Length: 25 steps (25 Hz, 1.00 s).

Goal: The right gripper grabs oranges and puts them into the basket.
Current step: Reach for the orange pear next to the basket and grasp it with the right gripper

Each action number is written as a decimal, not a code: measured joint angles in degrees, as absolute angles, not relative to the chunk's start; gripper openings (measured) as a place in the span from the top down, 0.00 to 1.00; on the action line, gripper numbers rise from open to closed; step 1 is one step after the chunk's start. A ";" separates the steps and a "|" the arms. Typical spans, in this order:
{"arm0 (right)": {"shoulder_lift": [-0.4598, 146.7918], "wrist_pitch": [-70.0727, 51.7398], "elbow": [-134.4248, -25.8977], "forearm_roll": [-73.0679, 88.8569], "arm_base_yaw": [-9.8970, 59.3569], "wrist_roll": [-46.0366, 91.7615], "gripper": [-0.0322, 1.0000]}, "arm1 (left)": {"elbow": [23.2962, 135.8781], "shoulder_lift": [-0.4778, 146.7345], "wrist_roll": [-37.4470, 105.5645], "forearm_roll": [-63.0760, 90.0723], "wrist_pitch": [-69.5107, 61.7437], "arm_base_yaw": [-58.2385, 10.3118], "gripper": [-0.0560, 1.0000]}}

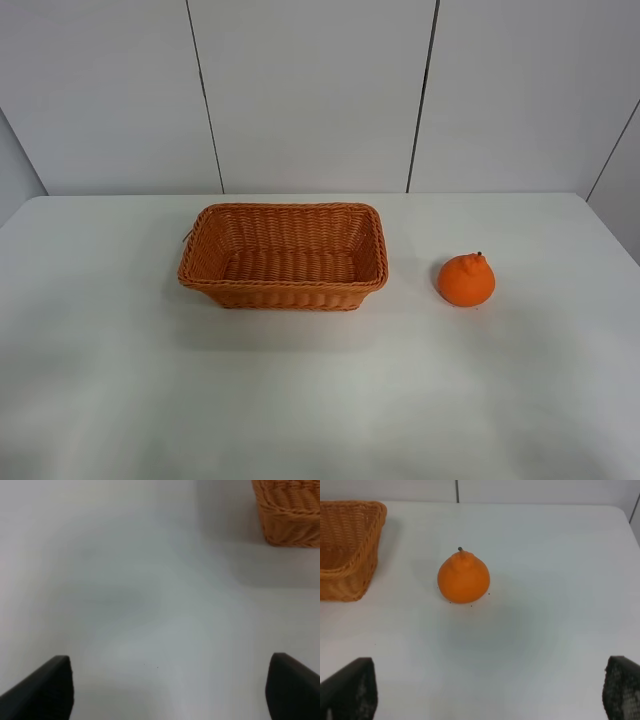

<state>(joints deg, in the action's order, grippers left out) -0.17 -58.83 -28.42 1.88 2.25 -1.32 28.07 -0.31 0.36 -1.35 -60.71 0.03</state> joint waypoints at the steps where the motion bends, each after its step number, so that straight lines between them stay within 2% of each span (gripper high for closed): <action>1: -0.17 -58.83 -28.42 1.88 2.25 -1.32 0.30 | 28.07 -0.31 0.36 -1.35 -60.71 0.03 0.11; 13: 3.65 -58.88 -31.13 1.62 2.25 -1.32 0.30 | 28.07 -0.31 0.36 -1.35 -60.71 0.03 0.11; 16: 13.54 -58.83 -35.23 0.40 2.25 -1.32 0.30 | 28.07 -0.31 0.36 -1.35 -60.71 0.03 0.11; 25: 55.27 -58.60 -52.41 0.00 2.25 -1.32 0.30 | 28.07 -0.31 0.36 -1.35 -60.71 0.03 0.11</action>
<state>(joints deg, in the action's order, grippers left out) 55.27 -58.60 -52.41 0.00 2.25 -1.32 28.07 -0.31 0.36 -1.35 -60.71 0.03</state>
